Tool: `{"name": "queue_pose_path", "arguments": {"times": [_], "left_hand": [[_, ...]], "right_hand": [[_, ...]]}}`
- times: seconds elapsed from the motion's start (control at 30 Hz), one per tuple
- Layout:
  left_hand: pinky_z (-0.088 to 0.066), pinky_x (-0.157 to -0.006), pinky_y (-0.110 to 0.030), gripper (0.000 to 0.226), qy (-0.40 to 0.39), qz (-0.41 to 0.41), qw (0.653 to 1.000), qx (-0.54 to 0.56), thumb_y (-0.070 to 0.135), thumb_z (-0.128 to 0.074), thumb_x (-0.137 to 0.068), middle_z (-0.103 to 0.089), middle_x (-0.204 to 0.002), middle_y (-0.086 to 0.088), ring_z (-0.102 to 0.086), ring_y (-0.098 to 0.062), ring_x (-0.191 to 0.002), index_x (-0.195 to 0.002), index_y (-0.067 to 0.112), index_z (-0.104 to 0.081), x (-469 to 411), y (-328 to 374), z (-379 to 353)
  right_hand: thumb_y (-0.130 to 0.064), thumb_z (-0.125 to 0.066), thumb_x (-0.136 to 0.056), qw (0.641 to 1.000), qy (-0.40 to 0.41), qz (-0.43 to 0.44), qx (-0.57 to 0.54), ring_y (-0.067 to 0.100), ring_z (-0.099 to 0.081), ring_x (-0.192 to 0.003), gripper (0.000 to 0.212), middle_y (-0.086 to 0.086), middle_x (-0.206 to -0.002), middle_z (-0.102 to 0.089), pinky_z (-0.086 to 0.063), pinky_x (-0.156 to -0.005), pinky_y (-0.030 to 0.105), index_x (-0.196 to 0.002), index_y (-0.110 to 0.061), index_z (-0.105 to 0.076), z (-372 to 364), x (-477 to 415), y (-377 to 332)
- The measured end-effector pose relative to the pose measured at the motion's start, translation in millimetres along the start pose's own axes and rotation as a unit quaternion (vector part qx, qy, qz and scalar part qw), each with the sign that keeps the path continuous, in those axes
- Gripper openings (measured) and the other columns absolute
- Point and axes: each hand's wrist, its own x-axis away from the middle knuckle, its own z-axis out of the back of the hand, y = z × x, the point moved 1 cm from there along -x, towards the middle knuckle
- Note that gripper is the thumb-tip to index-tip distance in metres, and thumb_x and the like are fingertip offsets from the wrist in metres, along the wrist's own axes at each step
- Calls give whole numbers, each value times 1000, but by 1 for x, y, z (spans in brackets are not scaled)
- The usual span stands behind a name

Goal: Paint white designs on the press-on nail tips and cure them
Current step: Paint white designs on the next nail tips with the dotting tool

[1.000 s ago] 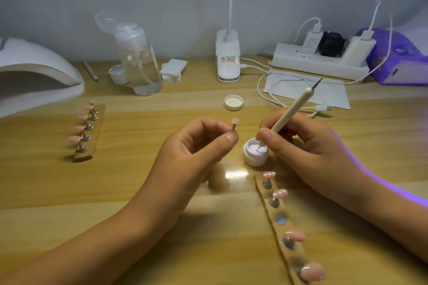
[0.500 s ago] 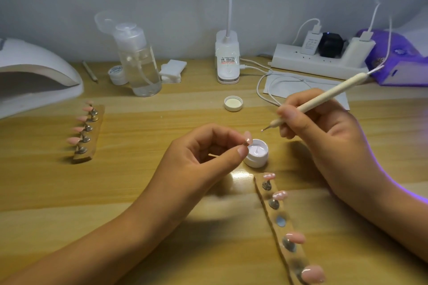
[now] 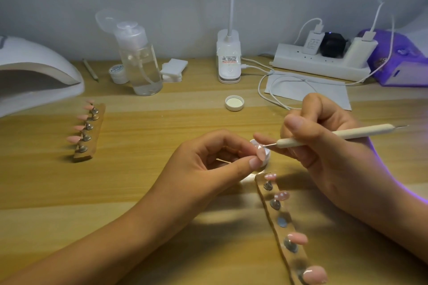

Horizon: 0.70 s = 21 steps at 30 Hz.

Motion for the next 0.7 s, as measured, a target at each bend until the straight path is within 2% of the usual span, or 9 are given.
{"name": "queue_pose_path", "arguments": {"times": [0.13, 0.2, 0.37, 0.7], "left_hand": [[-39, -52, -5, 4, 1, 11, 1000, -8, 23, -74, -75, -70, -71, 13, -56, 6, -60, -76, 27, -73, 0, 0, 0], [-41, -55, -6, 8, 4, 14, 1000, -12, 20, -74, -76, -69, -70, 13, -58, 5, -63, -76, 28, -73, 0, -1, 1], [-45, -62, -10, 9, -1, 13, 1000, -18, 19, -75, -77, -70, -72, 12, -60, 2, -68, -77, 28, -73, -1, -3, 2], [-46, -62, -12, 7, 2, 22, 1000, -22, 20, -75, -77, -70, -73, 9, -60, -1, -68, -76, 27, -73, 0, -2, 2]], "right_hand": [[-13, -64, -76, 1000, -6, -8, -7, 8, -45, -52, 21, -1, -55, -47, -55, -67, 26, -62, -18, -49, -2, 0, -1], [-14, -63, -75, 1000, -7, -12, -6, 8, -44, -51, 20, -2, -55, -47, -54, -64, 24, -61, -19, -50, -2, 0, -1], [-14, -63, -76, 1000, -2, -20, -3, 8, -44, -50, 21, -2, -55, -47, -56, -65, 29, -60, -21, -50, 0, -2, 1], [-15, -64, -77, 1000, -9, -24, 0, 8, -45, -52, 21, -3, -57, -50, -56, -68, 30, -62, -20, -50, 0, -1, 2]]}}
